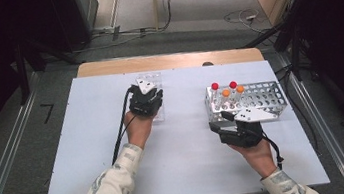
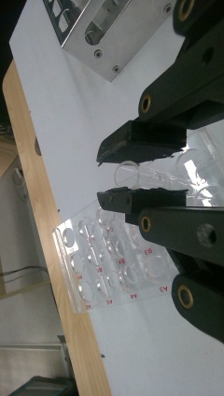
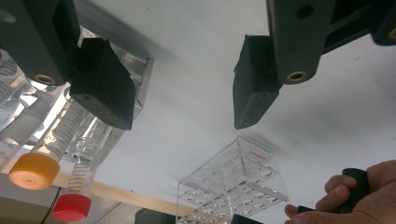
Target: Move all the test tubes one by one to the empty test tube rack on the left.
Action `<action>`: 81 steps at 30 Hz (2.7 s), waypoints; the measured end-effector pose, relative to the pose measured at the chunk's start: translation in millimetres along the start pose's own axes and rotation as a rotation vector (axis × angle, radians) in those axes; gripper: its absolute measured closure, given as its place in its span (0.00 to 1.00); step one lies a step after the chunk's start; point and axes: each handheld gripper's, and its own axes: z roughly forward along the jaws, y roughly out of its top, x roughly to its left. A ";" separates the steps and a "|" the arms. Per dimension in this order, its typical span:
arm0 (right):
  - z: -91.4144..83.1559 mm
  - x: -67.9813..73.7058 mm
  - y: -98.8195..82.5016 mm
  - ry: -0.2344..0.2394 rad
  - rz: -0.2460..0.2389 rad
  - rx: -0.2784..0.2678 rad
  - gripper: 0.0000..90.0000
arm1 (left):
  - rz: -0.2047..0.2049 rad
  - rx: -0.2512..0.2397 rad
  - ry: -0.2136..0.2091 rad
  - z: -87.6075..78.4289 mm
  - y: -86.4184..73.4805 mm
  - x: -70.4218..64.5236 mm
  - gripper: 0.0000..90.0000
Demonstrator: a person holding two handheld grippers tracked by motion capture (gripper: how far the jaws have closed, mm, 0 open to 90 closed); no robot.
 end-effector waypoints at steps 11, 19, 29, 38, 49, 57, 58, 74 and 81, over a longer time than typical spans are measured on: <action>-0.4 -10.2 -1.6 -0.037 0.028 -0.010 0.41 | -0.078 -0.063 -0.023 -18.7 -2.8 -2.3 0.25; 12.0 -24.2 -4.9 -0.102 0.076 -0.014 0.43 | -0.112 -0.088 -0.063 -41.1 -17.9 -3.0 0.15; 26.7 -28.4 -5.7 -0.142 0.065 -0.042 0.62 | -0.091 -0.084 -0.097 -54.0 -23.6 -8.5 0.16; 35.9 -30.6 -6.9 -0.158 0.070 -0.050 0.73 | -0.066 -0.088 -0.115 -55.5 -22.8 -18.0 0.17; 42.1 -31.6 -7.2 -0.170 0.072 -0.049 0.80 | -0.067 -0.082 -0.113 -55.1 -23.0 -17.2 0.17; 38.2 -30.2 -3.9 -0.175 0.062 -0.062 0.81 | -0.062 -0.082 -0.115 -54.8 -23.3 -18.4 0.17; 36.1 -30.1 -2.3 -0.173 0.062 -0.068 0.81 | -0.061 -0.081 -0.115 -54.8 -23.3 -18.5 0.17; -3.2 -20.5 27.1 -0.155 0.040 -0.160 0.81 | -0.064 -0.084 -0.127 -57.2 -22.2 -21.2 0.17; -4.8 -10.2 29.8 -0.108 0.026 -0.158 0.81 | -0.067 -0.091 -0.141 -59.3 -21.0 -23.9 0.17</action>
